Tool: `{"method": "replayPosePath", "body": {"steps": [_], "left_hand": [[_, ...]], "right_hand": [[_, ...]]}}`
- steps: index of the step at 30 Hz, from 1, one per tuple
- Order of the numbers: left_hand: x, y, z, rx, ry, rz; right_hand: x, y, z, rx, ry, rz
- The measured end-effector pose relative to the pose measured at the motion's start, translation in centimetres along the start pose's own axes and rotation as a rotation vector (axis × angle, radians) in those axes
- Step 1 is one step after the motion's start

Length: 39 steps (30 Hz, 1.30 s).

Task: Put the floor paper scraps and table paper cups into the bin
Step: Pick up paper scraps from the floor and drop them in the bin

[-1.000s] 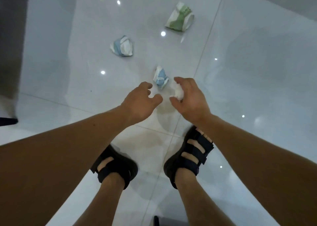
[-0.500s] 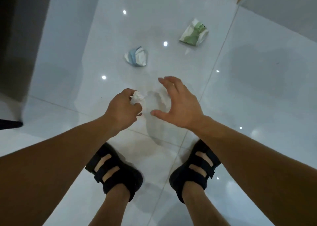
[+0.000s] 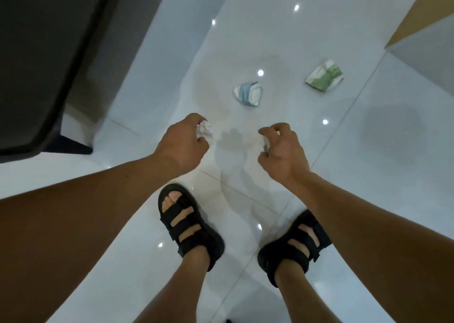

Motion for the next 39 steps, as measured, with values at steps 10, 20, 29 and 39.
{"method": "replayPosePath", "body": {"steps": [10, 20, 29, 39], "left_hand": [[17.4, 7.0, -14.4, -0.042, 0.024, 0.025], [34.0, 9.2, -35.0, 0.134, 0.333, -0.154], [36.3, 5.7, -55.3, 0.308, 0.539, -0.273], [38.5, -11.9, -77.3, 0.678, 0.917, -0.513]], "right_hand": [[15.4, -22.5, -11.3, 0.351, -0.075, -0.125], [28.8, -40.0, -25.4, 0.609, -0.169, -0.298], [30.9, -51.7, -38.6, 0.869, -0.237, -0.506], [16.0, -67.6, -60.0, 1.407, -0.435, -0.689]]}}
Point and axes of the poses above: each hand's wrist, its own z-axis towards the middle knuckle, its own x-axis out of the back of the hand, y = z × x, the point moved 9 cm from there along z, towards the middle knuckle, and after that the axes turned 4 degrees about y, right-handed, at the moved point
